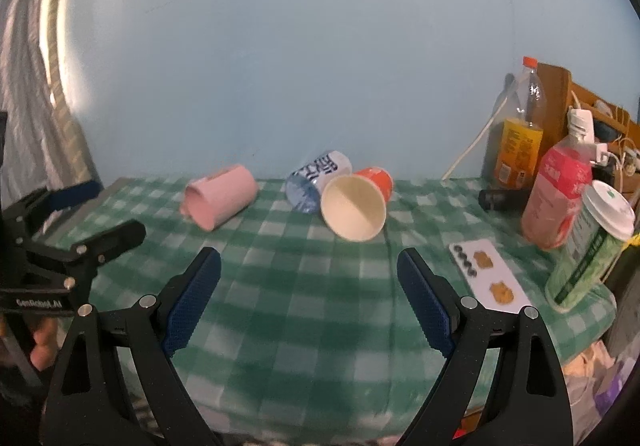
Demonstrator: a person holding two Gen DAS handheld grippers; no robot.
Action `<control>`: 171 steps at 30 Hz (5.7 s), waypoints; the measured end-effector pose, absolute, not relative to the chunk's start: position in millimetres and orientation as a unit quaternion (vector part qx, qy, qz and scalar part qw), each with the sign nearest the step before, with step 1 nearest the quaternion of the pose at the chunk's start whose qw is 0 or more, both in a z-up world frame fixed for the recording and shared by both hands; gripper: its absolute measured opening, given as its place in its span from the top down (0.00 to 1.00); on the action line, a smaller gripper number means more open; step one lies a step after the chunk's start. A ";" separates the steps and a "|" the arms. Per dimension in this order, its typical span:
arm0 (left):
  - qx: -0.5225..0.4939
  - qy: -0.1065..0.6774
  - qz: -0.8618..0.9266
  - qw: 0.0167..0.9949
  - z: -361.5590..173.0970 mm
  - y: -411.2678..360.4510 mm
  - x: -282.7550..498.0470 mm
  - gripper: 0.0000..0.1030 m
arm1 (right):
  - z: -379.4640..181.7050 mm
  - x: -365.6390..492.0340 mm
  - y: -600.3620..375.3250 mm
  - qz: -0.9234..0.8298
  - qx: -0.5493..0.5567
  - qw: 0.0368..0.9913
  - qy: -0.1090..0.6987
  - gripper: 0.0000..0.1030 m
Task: Flip cup upside down
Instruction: 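Move the left tool to the clear printed plastic cup and close on it, then lift the clear plastic cup with the left tool and carry it toward the right tool, then close the right tool on the clear cup while the left tool releases it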
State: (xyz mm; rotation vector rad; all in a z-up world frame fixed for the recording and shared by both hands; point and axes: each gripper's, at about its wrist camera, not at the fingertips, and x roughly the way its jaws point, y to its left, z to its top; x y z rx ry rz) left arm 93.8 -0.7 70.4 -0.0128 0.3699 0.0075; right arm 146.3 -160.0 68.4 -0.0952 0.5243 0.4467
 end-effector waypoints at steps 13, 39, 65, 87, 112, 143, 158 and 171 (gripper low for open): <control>-0.041 0.360 -0.007 0.932 62.6 6.1 246.5 0.00 | 82.1 277.3 -171.1 0.174 -0.011 0.915 0.365 0.14; -0.049 0.447 0.013 0.893 16.6 -15.5 389.1 0.00 | 53.1 390.4 -187.8 0.168 0.111 0.849 0.488 0.14; -0.057 0.463 0.004 0.884 5.2 -14.1 398.9 0.37 | 31.7 393.6 -191.5 0.175 0.130 0.841 0.495 0.14; -0.023 0.447 -0.078 0.891 43.8 -23.9 251.4 0.36 | 60.4 269.3 -175.4 0.247 0.080 0.846 0.466 0.14; -0.027 0.483 -0.118 0.867 -14.7 -40.6 188.6 0.31 | 3.0 231.5 -176.8 0.256 0.071 0.820 0.507 0.14; -0.067 0.382 -0.066 0.919 20.1 26.5 151.0 0.10 | 8.2 216.6 -165.8 0.251 0.105 0.805 0.528 0.14; -0.084 0.412 -0.049 0.906 0.2 40.7 167.3 0.10 | -16.7 253.4 -126.8 0.238 0.149 0.767 0.577 0.14; -0.083 0.417 -0.055 0.904 -2.2 39.2 168.8 0.10 | -21.6 259.2 -125.8 0.241 0.153 0.761 0.583 0.25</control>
